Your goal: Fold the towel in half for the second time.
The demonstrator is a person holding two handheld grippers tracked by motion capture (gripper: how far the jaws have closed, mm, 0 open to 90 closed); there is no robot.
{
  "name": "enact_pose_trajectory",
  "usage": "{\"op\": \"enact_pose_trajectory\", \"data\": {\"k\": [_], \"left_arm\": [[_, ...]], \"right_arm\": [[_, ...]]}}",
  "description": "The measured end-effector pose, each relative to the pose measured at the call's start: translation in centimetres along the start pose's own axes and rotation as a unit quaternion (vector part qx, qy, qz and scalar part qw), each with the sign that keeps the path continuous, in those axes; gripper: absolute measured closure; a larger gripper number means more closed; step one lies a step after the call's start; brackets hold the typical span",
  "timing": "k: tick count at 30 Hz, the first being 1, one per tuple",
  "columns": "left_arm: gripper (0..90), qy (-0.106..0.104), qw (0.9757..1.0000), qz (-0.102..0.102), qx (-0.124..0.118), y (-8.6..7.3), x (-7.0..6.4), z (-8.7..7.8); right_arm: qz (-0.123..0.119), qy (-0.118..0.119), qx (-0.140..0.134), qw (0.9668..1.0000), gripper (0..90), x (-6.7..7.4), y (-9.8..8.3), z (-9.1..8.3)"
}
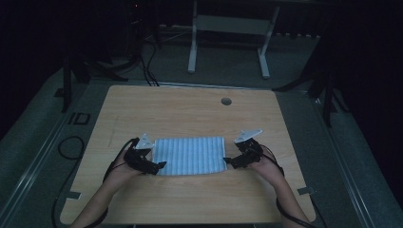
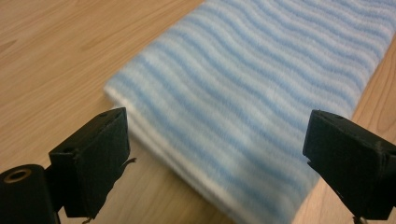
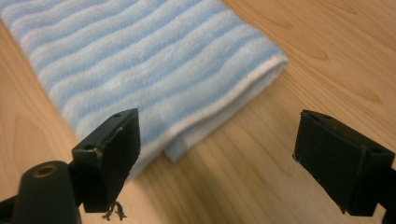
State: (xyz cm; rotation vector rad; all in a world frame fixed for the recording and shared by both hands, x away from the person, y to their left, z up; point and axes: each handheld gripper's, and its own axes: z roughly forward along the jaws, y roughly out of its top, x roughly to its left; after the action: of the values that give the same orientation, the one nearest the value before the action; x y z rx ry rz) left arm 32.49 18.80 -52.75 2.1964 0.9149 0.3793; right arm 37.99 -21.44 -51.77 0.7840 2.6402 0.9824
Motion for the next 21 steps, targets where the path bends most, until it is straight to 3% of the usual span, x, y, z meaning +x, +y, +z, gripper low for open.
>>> {"op": "enact_pose_trajectory", "data": {"k": [4,12,21], "left_arm": [[7.6,0.005,0.9999,-0.008,-0.008,-1.3,0.1,-0.6],[7.6,0.023,0.9995,-0.018,-0.015,-3.9,0.1,-2.3],[6.5,0.051,0.9966,-0.063,-0.017,-6.5,0.8,-3.5]], "right_arm": [[0.0,-0.007,-0.009,0.9999,13.8,-0.1,-1.5,-0.9],[0.04,-0.025,-0.038,0.9982,13.8,-1.1,-4.9,-2.7],[0.077,-0.059,-0.063,0.9933,13.7,-1.8,-8.1,-4.6]]}}
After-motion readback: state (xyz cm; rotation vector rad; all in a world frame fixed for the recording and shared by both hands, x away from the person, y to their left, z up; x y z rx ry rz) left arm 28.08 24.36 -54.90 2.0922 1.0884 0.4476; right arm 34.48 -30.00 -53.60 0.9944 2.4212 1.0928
